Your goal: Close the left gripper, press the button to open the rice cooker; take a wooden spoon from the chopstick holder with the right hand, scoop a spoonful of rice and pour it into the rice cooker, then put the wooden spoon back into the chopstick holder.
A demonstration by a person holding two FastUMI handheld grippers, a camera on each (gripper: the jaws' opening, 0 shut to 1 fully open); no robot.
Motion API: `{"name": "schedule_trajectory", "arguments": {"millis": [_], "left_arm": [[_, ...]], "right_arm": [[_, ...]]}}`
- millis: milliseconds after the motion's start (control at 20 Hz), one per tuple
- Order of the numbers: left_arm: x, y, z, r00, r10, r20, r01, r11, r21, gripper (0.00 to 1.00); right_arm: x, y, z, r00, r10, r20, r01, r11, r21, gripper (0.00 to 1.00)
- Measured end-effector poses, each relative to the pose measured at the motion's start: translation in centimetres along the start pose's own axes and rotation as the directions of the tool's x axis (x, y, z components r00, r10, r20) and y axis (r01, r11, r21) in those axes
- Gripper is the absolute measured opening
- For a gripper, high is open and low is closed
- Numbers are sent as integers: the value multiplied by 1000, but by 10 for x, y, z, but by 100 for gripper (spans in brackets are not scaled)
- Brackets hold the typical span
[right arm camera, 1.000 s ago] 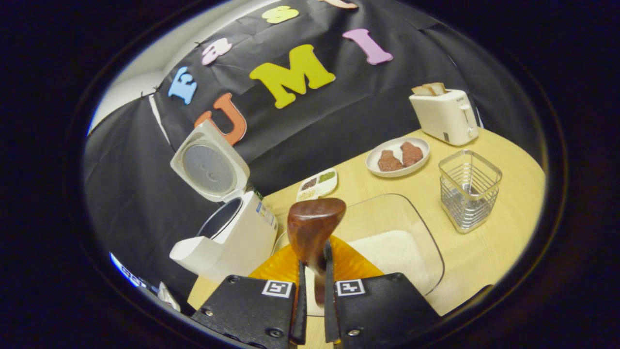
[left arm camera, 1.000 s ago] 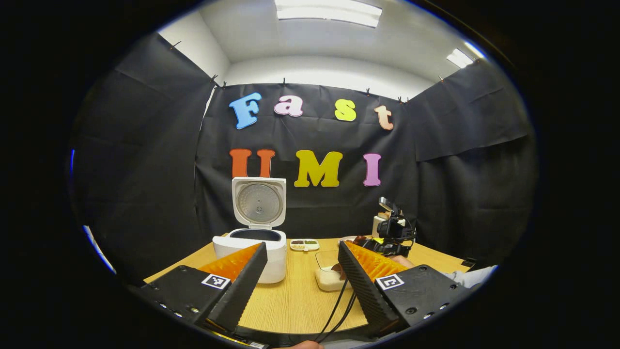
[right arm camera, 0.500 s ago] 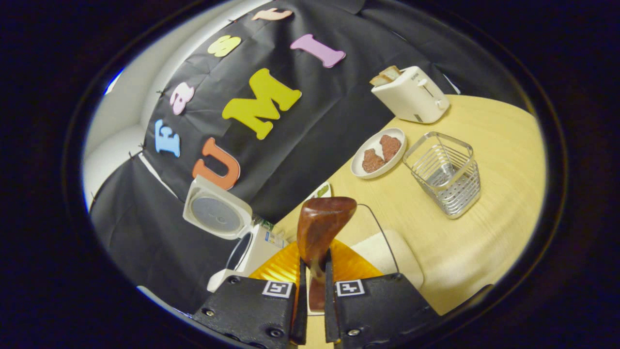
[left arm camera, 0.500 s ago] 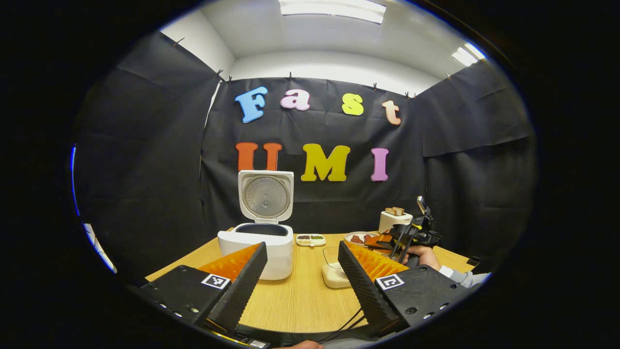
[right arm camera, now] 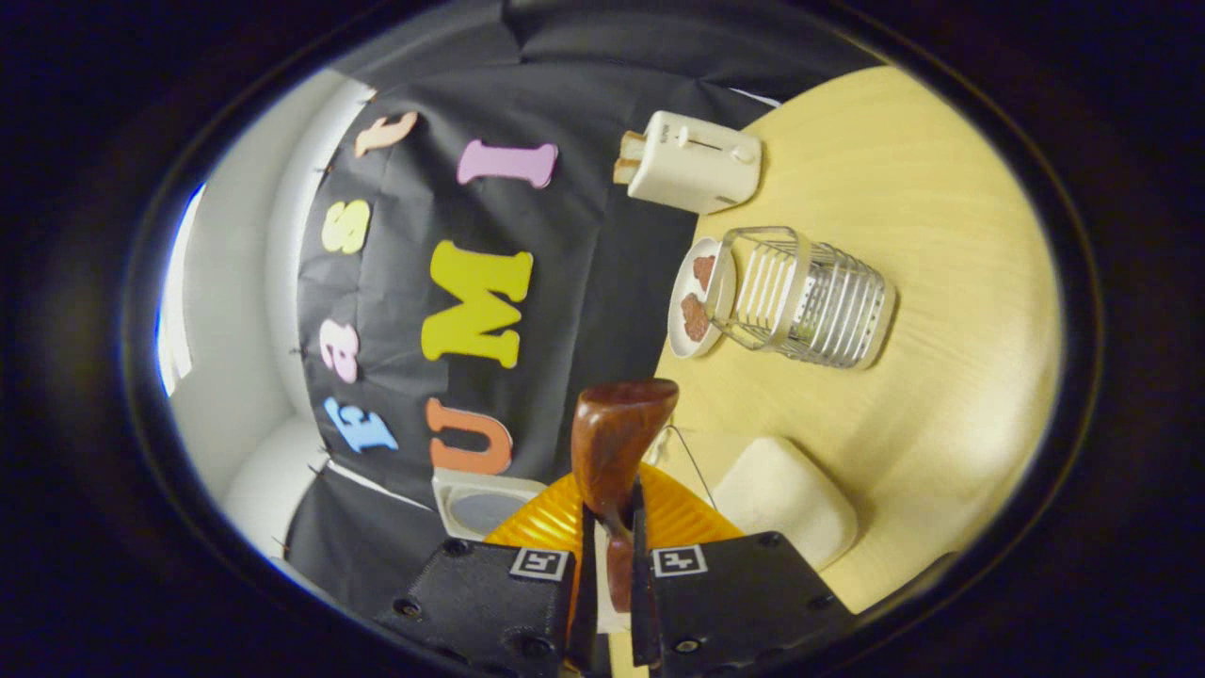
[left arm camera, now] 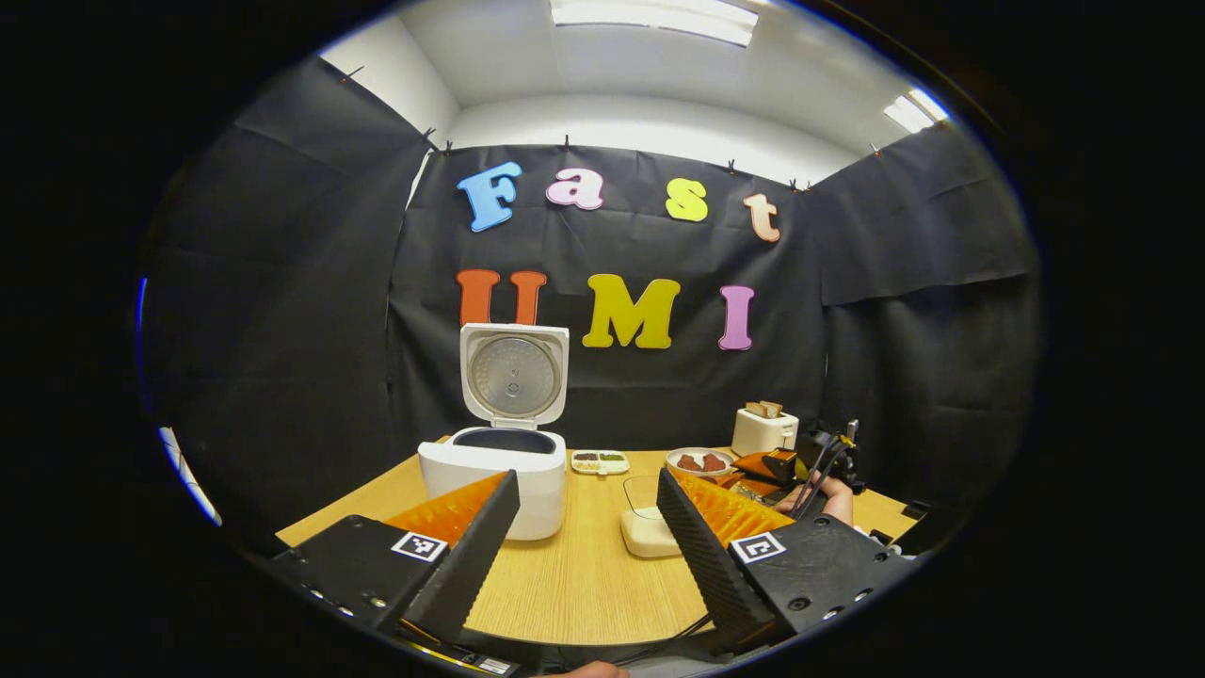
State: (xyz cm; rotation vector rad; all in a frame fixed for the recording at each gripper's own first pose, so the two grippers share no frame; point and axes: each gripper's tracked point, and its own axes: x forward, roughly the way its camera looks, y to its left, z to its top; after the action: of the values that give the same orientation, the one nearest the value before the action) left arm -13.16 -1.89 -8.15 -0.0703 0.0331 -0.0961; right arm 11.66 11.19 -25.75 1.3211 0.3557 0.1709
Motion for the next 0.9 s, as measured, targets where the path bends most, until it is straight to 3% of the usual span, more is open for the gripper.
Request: {"name": "schedule_trajectory", "arguments": {"millis": [200, 450, 750, 900], "left_arm": [[0, 0, 0, 1000, -3, 2, 3, 1000, 4, 94], [-3, 17, 4, 1000, 15, 18, -15, 1000, -2, 94], [-14, 44, 11, 999, 27, 39, -25, 998, -52, 94], [-22, 51, 15, 999, 20, 49, -19, 999, -25, 94]], "right_arm": [[-7, 14, -1, 998, 58, -1, -58, 995, 85, 19], [-3, 46, -18, 995, 92, -43, -87, 991, 105, 19], [8, 93, -43, 991, 117, -60, -117, 993, 6, 19], [23, 117, -62, 990, 116, -75, -122, 989, -80, 19]]}}
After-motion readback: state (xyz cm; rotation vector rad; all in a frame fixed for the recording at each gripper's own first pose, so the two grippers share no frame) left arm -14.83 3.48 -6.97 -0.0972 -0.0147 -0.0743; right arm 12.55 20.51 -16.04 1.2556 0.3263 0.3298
